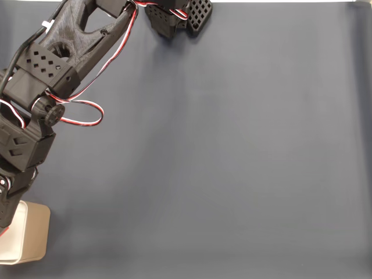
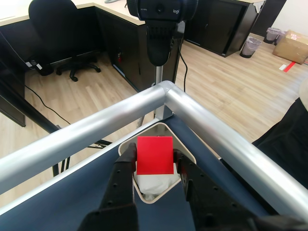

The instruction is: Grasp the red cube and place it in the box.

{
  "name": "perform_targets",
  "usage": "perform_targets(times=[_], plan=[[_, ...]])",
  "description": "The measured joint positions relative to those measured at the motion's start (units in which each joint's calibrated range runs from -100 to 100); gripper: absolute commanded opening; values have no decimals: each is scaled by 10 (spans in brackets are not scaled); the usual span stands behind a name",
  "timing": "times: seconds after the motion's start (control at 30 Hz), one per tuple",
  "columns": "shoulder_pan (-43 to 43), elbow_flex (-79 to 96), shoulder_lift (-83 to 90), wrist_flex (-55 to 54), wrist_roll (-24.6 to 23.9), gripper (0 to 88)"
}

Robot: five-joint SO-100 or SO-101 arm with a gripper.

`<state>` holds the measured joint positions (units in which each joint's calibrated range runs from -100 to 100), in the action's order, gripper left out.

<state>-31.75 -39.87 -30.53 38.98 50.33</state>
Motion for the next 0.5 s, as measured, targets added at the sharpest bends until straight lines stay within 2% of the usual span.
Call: perform_targets(times=[0.5], plan=[[-4,-5,-6,0,-1,0]])
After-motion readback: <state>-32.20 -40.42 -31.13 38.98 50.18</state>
